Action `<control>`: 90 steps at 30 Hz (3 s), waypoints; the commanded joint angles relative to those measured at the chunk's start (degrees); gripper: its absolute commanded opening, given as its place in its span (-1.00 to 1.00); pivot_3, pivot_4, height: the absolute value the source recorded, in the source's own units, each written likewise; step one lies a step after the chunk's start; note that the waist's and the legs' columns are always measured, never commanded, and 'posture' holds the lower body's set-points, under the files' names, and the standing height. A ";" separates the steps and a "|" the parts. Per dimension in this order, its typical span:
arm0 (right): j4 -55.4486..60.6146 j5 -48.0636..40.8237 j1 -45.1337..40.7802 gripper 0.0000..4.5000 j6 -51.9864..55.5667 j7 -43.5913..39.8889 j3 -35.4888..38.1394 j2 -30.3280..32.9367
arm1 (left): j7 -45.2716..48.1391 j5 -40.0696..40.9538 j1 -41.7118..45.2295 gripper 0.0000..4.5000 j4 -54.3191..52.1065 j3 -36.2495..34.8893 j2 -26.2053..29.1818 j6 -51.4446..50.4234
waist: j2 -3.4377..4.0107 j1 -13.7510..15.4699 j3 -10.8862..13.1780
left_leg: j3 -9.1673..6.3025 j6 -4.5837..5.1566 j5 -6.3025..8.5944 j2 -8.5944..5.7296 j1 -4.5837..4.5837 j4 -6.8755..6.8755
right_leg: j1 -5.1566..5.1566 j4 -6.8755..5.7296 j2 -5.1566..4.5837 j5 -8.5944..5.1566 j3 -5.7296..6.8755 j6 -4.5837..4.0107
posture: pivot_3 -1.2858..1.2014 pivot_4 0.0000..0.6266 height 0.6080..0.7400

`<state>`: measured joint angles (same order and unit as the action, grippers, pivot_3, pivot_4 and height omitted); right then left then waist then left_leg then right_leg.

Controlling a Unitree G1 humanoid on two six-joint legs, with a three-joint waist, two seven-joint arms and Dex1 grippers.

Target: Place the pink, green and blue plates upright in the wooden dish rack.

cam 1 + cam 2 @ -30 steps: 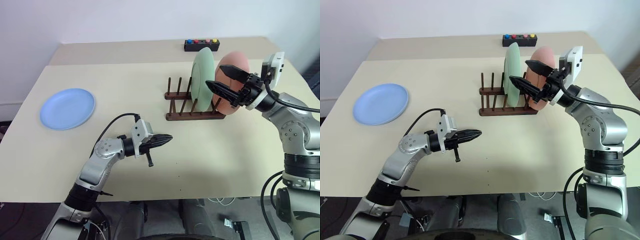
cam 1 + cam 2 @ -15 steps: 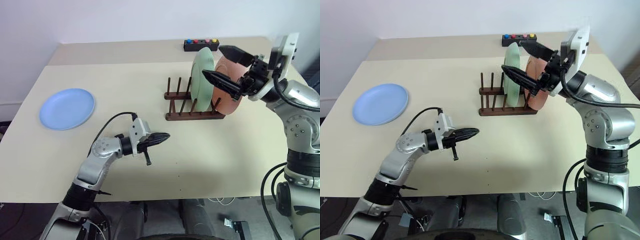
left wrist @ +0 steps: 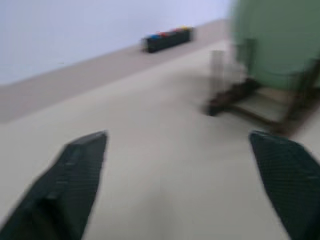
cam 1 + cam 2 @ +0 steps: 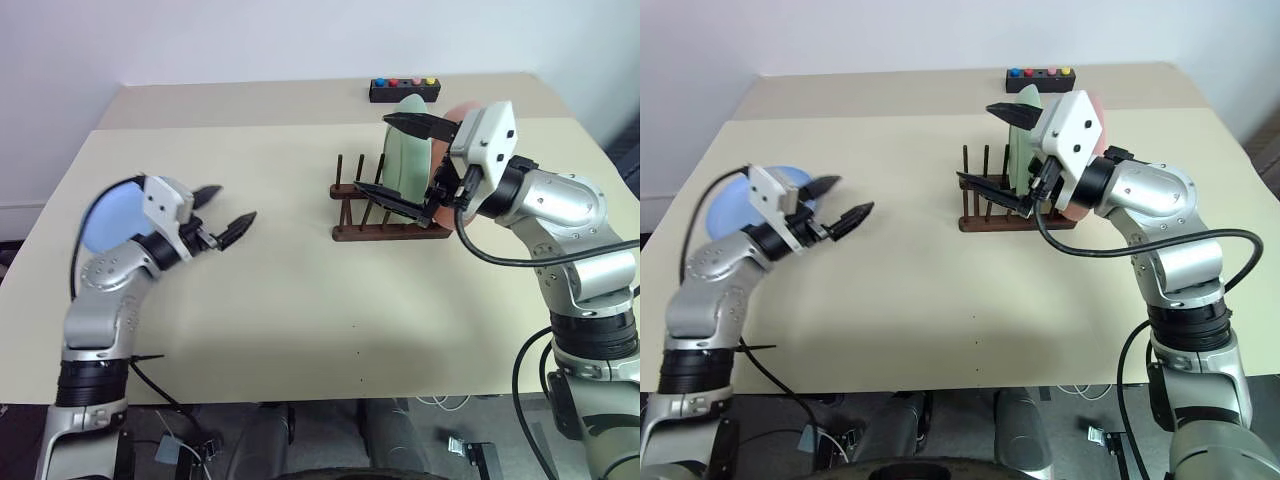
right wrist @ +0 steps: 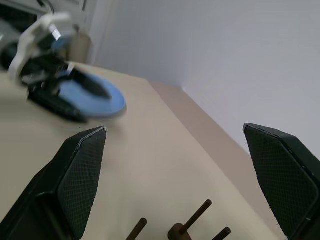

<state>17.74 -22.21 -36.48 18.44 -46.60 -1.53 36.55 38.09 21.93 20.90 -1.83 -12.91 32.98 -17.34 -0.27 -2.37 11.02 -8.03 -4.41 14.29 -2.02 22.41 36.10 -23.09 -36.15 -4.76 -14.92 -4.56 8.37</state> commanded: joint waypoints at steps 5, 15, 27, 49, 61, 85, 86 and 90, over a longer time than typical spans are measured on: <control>0.76 3.65 -1.25 1.00 -4.01 -0.05 -2.40 -2.18 | -13.91 -5.95 6.40 0.98 7.49 -5.51 4.54 -5.26 | -0.06 -0.16 0.03 | -0.01 0.00 0.00 0.00 0.01 0.00 | -0.03 -0.04 0.01 0.00 0.01 0.00 | 0.03 -0.52 1.00; -0.95 4.20 -1.33 1.00 -5.54 -1.23 -3.24 -4.32 | -25.17 -9.79 8.48 0.98 15.44 -9.14 9.37 -19.64 | -0.20 -0.14 0.10 | -0.01 -0.01 0.00 0.00 0.02 -0.04 | -0.10 -0.09 0.00 0.01 0.00 -0.01 | 0.03 -0.52 1.00; -0.44 5.02 0.41 1.00 -5.40 -0.49 -2.81 -4.48 | -33.87 -10.34 17.87 0.98 37.24 -13.50 10.43 -21.19 | -0.36 0.02 0.09 | -0.02 -0.03 -0.01 0.00 0.01 -0.03 | -0.13 -0.14 0.00 0.03 0.02 -0.03 | 0.03 -0.52 1.00; -0.57 5.87 1.97 1.00 -6.25 0.32 -2.22 -3.91 | -25.65 -0.24 22.04 -0.99 33.81 -15.77 2.58 -11.00 | -0.54 0.41 0.06 | -0.02 -0.07 -0.04 -0.01 0.05 0.04 | -0.11 -0.17 -0.04 0.05 0.05 -0.03 | 0.03 -0.52 1.00; -4.68 18.20 -0.48 1.00 -16.49 0.20 -8.28 -3.44 | -36.24 2.63 25.35 -0.99 1.87 -10.51 -11.42 -12.19 | -0.60 -0.06 0.09 | 0.00 -0.08 -0.04 -0.01 0.08 0.02 | -0.20 -0.17 -0.04 0.06 0.02 -0.04 | 0.03 -0.52 1.00; -21.72 48.28 -10.48 0.75 -38.58 17.40 -15.42 -5.61 | -42.15 -11.31 30.21 -1.00 -13.23 9.40 -23.71 -12.23 | -0.64 -0.01 0.11 | 0.02 -0.15 -0.08 -0.03 0.10 0.01 | -0.18 -0.09 -0.02 0.06 0.01 -0.04 | 0.03 -0.52 1.00; -22.21 48.87 -10.49 0.63 -38.93 17.64 -15.66 -5.62 | -42.07 -11.21 30.20 -1.00 -13.44 9.30 -23.93 -12.42 | -0.64 -0.03 0.11 | 0.02 -0.15 -0.08 -0.03 0.10 0.01 | -0.18 -0.09 -0.02 0.06 0.01 -0.04 | 0.03 -0.52 1.00; -23.93 51.10 -10.69 -0.23 -40.05 18.69 -16.09 -5.33 | -42.14 -10.62 30.24 -1.00 -13.77 8.50 -24.73 -13.05 | -0.64 -0.03 0.11 | 0.02 -0.15 -0.08 -0.03 0.10 0.02 | -0.17 -0.10 -0.02 0.06 0.01 -0.04 | 0.03 -0.52 1.00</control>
<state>-6.71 28.17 -45.53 -20.62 -29.05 -17.83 31.35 -3.91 11.42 49.26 -12.58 -3.25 8.22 -30.82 -0.90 -2.40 11.13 -8.01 -4.56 14.21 -2.04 22.51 36.12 -23.26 -36.25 -4.78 -14.86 -4.55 8.33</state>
